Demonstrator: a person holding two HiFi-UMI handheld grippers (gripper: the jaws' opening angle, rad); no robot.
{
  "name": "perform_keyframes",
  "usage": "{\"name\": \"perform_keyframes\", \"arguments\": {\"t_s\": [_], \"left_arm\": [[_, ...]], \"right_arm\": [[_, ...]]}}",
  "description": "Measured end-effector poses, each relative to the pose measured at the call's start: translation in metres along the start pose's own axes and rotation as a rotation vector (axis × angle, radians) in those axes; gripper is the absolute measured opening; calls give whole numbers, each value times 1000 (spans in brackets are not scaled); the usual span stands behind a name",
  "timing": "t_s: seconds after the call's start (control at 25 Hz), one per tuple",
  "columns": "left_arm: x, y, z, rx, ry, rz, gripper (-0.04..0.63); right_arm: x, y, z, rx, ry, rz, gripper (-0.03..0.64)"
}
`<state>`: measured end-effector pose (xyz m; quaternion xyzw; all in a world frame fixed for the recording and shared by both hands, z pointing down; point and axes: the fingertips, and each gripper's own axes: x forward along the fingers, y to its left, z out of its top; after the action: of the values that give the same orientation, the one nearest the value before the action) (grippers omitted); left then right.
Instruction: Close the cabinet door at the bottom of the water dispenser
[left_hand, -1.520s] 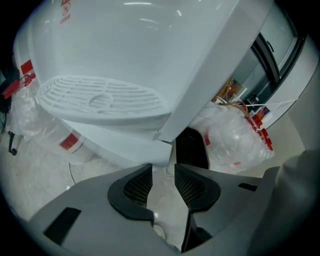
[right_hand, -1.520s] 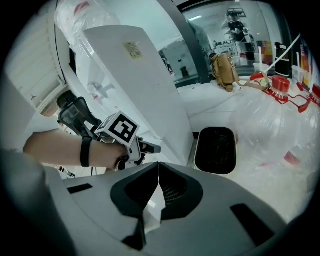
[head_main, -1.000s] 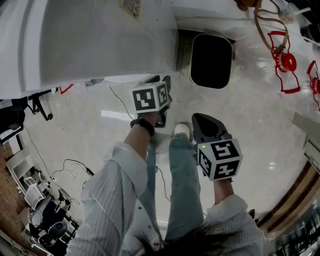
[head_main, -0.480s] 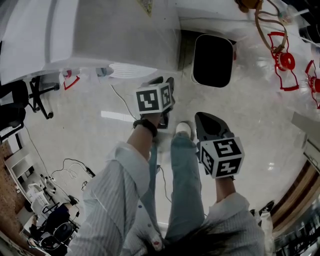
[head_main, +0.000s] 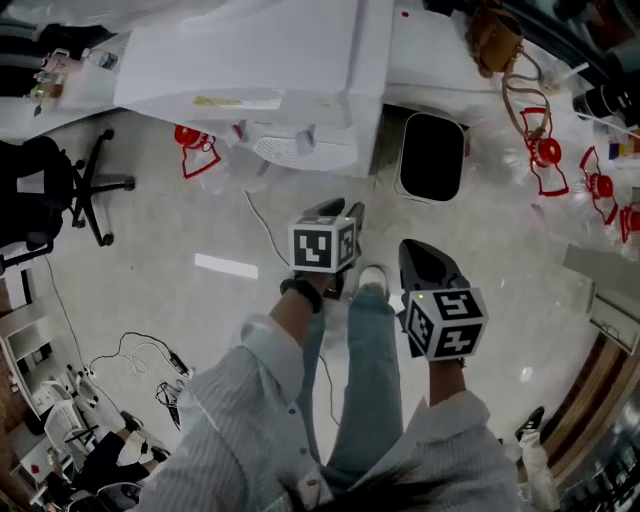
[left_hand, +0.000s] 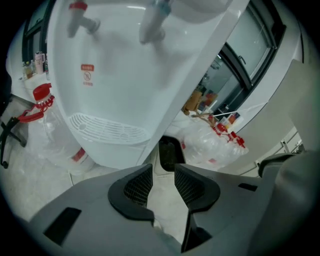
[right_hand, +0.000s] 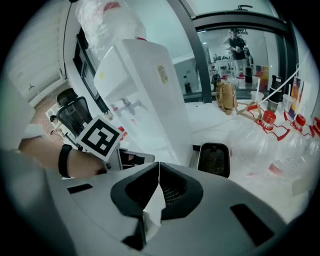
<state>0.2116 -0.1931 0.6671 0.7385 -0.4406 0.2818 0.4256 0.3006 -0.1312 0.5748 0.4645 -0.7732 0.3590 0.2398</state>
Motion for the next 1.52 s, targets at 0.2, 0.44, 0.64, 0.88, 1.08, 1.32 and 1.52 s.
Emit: {"name": "perform_keyframes", "arguments": {"t_s": [0.2, 0.44, 0.64, 0.88, 1.08, 1.32, 1.52], "left_arm": [[-97, -5, 12, 68, -39, -81, 132], [-245, -6, 65, 142, -216, -142, 123], [-369, -12, 104, 227, -385, -174, 102], [-481, -22, 113, 278, -514, -233, 65], [-546, -29, 101, 302, -575, -267, 41], [-597, -31, 96, 324, -678, -248, 14], [-612, -34, 100, 377, -709, -237, 9]], "right_arm": [[-34, 77, 45, -41, -71, -17, 14], [-84, 188, 115, -128, -204, 34, 14], [-137, 280, 169, -236, -323, 110, 15], [-195, 368, 199, -362, -424, 201, 15], [-231, 414, 204, -403, -499, 253, 15], [-257, 442, 208, -413, -555, 286, 14], [-260, 451, 213, -442, -562, 285, 14]]}}
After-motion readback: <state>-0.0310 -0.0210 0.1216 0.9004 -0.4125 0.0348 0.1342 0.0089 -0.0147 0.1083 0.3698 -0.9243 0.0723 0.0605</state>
